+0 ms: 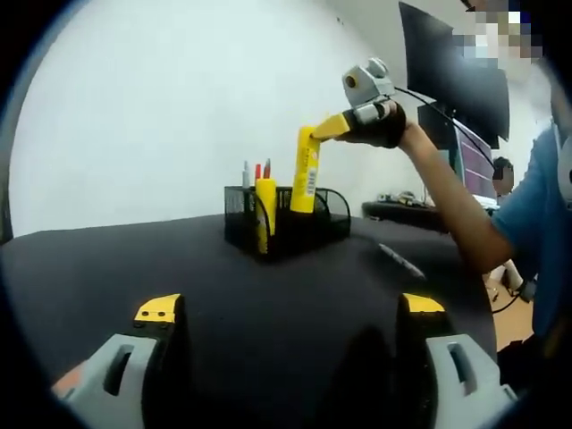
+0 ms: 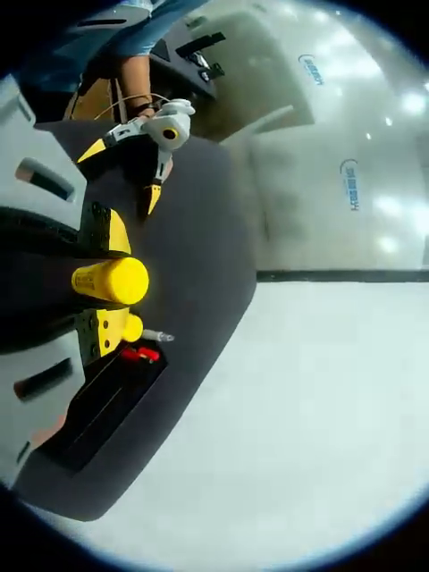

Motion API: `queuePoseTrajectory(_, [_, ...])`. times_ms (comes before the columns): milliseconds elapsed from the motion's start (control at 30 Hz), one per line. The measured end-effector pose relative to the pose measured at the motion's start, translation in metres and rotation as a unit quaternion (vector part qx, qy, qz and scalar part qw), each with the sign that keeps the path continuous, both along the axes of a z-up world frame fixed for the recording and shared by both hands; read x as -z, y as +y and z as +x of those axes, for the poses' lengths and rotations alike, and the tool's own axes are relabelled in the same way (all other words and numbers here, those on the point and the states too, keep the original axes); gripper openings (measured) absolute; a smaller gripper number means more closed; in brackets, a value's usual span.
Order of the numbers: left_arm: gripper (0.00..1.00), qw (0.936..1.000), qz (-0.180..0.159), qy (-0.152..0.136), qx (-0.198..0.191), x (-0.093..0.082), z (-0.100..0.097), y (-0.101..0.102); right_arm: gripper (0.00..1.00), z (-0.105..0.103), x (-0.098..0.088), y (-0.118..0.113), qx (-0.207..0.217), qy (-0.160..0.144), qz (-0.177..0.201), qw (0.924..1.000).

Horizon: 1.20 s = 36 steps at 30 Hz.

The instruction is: Pick up pens and glue sticks and place them into the holder.

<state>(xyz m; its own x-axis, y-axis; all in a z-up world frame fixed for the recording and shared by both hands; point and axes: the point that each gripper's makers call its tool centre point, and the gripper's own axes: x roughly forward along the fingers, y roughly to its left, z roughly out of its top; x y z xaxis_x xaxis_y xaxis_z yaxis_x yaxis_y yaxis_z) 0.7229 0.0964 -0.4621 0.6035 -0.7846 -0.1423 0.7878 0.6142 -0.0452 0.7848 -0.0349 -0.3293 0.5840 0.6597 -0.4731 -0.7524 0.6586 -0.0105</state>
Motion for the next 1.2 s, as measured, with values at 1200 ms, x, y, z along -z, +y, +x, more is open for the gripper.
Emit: queuePoseTrajectory(1200, [0.92, 1.0, 0.004, -0.002, -0.005, 0.002, 0.002, 0.002, 0.17, 0.053, 0.038, -0.026, 0.05, 0.046, -0.033, 0.9971])
